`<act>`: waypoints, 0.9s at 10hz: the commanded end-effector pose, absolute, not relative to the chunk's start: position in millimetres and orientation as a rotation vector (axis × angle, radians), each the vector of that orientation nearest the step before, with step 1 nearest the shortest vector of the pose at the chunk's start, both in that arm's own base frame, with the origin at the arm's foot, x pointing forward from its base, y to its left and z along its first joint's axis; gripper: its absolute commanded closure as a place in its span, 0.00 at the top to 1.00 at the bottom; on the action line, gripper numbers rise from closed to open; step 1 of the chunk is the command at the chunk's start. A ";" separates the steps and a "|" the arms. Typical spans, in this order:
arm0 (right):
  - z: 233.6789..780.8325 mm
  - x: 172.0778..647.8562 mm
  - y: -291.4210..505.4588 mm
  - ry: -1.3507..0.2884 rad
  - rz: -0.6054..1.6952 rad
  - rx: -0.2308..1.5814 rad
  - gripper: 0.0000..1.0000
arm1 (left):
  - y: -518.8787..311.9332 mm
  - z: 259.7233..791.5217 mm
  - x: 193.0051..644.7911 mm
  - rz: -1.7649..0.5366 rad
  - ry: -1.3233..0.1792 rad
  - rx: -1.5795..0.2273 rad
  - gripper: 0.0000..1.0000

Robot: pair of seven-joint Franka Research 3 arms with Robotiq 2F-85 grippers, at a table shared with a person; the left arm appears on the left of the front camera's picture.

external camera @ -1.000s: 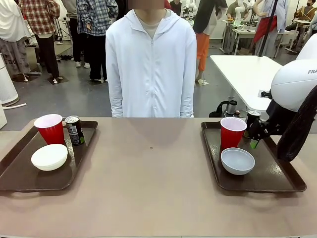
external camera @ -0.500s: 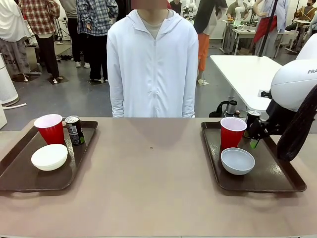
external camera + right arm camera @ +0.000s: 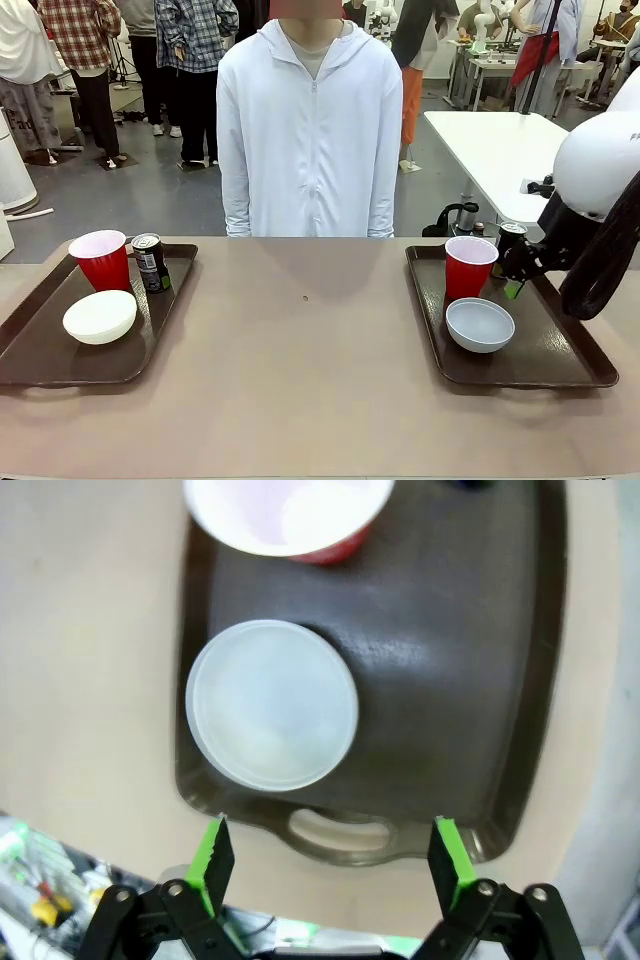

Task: Prepare tableware on both trays.
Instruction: Pick up a Picnic Bowl from the table and place it on a Handle tray.

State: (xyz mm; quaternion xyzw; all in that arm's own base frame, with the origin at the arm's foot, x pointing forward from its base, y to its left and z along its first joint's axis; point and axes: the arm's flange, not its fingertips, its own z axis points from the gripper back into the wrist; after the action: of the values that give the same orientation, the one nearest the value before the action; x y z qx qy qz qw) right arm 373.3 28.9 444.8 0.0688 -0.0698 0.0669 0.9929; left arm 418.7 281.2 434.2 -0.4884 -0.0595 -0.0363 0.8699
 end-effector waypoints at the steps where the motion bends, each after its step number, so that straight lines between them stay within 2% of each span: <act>1: 477.9 358.0 2.0 -0.160 0.252 0.379 1.00 | 279.4 435.7 415.9 -0.063 -0.120 -1.007 1.00; 5: 504.3 374.1 -98.4 -0.212 0.173 0.817 1.00 | 279.4 435.7 415.9 -0.063 -0.120 -1.007 1.00; 7: 501.2 383.2 -137.2 -0.217 0.142 0.926 1.00 | 279.4 435.7 415.9 -0.063 -0.120 -1.007 1.00; 9: 492.9 387.9 -169.4 -0.207 0.091 0.962 1.00 | 279.4 435.7 415.9 -0.063 -0.120 -1.007 1.00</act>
State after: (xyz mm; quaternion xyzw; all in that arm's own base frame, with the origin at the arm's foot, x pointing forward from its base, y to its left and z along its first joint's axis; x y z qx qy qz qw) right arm 377.0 -159.3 492.9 0.4523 -0.1034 0.0442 0.8848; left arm 418.5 281.5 434.2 -0.4884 -0.0596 -0.0361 0.8698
